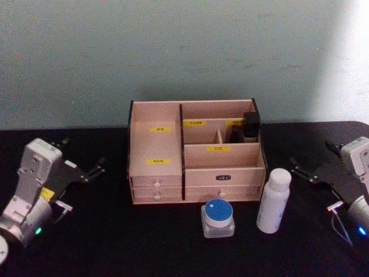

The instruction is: Pick up the facial cleanser and watermelon frost from the table and place them into the tiered storage box.

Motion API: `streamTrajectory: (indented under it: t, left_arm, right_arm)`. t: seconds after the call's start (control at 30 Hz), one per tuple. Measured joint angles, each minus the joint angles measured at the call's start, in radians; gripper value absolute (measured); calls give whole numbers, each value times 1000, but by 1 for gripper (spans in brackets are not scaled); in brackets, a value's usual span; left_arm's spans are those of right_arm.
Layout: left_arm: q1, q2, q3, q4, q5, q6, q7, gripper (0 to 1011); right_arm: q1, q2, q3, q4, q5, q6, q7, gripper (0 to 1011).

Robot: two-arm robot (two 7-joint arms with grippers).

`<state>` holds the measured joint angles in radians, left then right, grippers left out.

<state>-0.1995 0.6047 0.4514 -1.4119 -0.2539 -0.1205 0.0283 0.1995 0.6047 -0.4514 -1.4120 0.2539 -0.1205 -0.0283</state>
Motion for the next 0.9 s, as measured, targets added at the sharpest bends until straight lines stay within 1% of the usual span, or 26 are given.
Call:
streamTrajectory:
  t: [0.9]
  left_arm:
    - [0,0,0,0,0,0,0,1001]
  right_arm:
    - [0,0,0,0,0,0,0,1002]
